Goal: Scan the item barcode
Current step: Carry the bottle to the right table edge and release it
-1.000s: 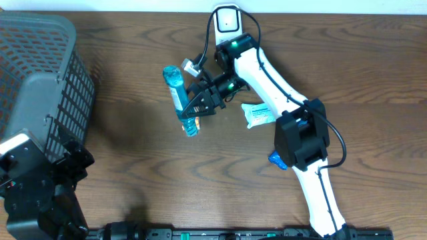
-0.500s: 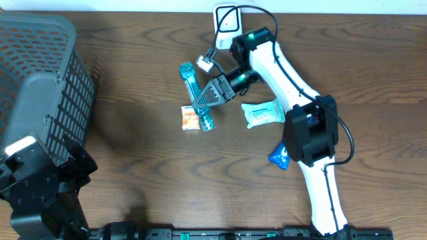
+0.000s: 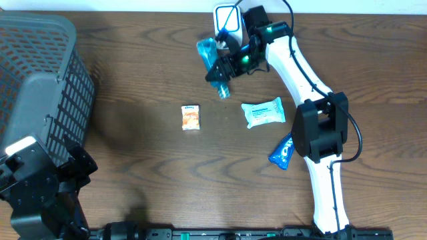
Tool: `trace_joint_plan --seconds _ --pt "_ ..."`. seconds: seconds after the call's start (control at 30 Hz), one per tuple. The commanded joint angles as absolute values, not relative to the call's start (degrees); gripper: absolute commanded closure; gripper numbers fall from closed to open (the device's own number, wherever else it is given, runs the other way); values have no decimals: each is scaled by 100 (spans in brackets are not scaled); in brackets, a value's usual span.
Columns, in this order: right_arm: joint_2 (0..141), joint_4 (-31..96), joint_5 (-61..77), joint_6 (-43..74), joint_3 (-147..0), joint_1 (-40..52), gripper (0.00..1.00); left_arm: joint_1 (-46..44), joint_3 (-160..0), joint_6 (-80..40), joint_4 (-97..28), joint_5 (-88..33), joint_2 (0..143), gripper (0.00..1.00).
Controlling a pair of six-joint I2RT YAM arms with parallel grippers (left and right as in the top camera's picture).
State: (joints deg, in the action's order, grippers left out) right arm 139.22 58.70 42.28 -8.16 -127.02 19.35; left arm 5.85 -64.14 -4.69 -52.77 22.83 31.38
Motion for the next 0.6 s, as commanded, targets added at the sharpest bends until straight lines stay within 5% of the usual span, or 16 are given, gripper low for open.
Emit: trace_joint_plan --seconds 0.0,0.57 --pt "13638 5251 3081 34 -12857 1970 64 609 -6396 -497 -5378 2303 3135 2" --pt "13891 2495 263 1629 -12857 2095 52 609 -6396 -497 -5398 2303 3135 2"
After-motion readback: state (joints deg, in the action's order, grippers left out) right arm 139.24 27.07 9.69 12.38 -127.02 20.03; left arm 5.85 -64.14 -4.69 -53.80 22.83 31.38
